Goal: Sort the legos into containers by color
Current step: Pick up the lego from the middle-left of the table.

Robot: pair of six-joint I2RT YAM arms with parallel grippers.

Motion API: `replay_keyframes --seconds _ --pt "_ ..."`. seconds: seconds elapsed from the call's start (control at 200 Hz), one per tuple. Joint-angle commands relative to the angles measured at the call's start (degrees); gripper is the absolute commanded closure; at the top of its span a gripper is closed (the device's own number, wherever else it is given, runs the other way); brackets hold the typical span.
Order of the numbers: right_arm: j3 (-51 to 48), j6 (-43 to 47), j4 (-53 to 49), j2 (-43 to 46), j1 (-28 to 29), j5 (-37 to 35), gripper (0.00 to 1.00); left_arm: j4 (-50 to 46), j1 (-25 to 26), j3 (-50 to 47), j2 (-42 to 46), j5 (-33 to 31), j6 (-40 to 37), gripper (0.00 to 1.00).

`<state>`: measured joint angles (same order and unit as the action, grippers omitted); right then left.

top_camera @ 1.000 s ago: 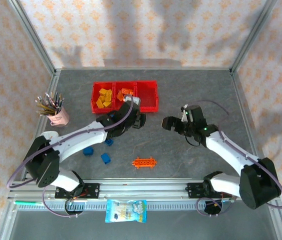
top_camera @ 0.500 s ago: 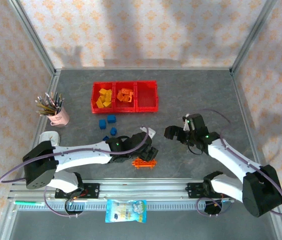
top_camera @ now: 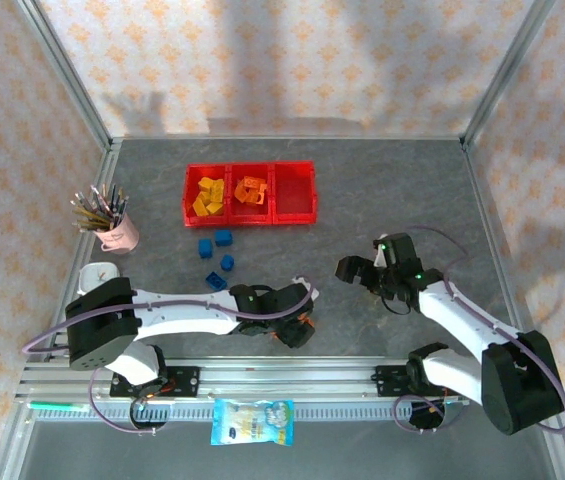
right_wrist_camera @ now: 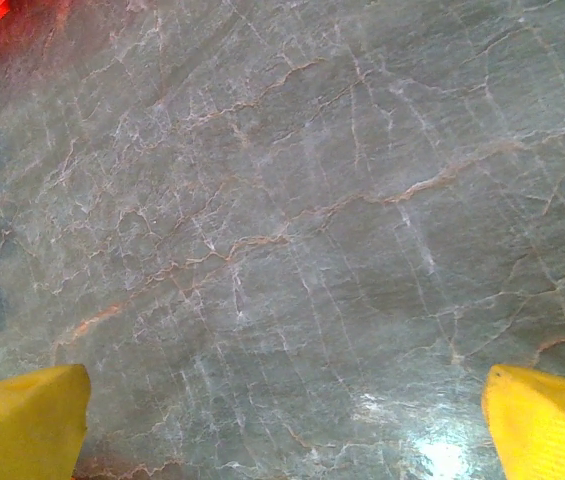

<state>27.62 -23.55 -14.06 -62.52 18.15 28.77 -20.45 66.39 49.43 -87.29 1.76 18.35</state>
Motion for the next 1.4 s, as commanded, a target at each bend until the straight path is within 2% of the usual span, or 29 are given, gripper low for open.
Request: replay_keyframes --seconds 0.0,0.14,0.38,0.596,0.746,0.826,0.896,1.021,1.396 --pt "-0.02 0.12 1.34 -0.22 -0.40 0.90 0.00 -3.14 0.63 1.07 -1.33 0.44 -3.55 0.16" --pt "-0.02 0.21 1.10 0.11 -0.66 0.87 0.00 -4.05 0.85 2.46 -3.16 0.80 -6.37 0.17" --pt "-0.01 0.44 1.11 0.38 -0.86 1.11 0.00 -6.52 0.94 5.44 -6.97 -2.58 -10.33 0.19" --pt "-0.10 0.35 1.24 0.35 -1.00 1.11 0.00 -7.67 0.94 5.98 -8.34 -2.17 -11.24 0.24" --pt "-0.02 0.44 1.30 0.22 -1.12 1.12 0.00 -9.14 0.98 5.71 -7.88 -2.07 -10.38 0.23" --pt "-0.02 0.58 1.45 0.17 -1.25 1.12 0.00 -8.38 0.94 5.01 -6.89 -0.03 -10.26 0.23" --pt "-0.02 0.61 1.54 -0.02 -1.35 1.23 0.00 -8.16 0.94 4.81 -6.71 1.31 -10.19 0.25" --pt "-0.02 0.61 1.77 -0.41 -1.53 1.42 0.00 -8.99 1.00 5.49 -8.00 -0.61 -10.44 0.30" --pt "0.07 0.70 1.73 -0.32 -1.88 1.56 0.00 -9.78 0.90 6.11 -9.80 -2.19 -10.79 0.51"
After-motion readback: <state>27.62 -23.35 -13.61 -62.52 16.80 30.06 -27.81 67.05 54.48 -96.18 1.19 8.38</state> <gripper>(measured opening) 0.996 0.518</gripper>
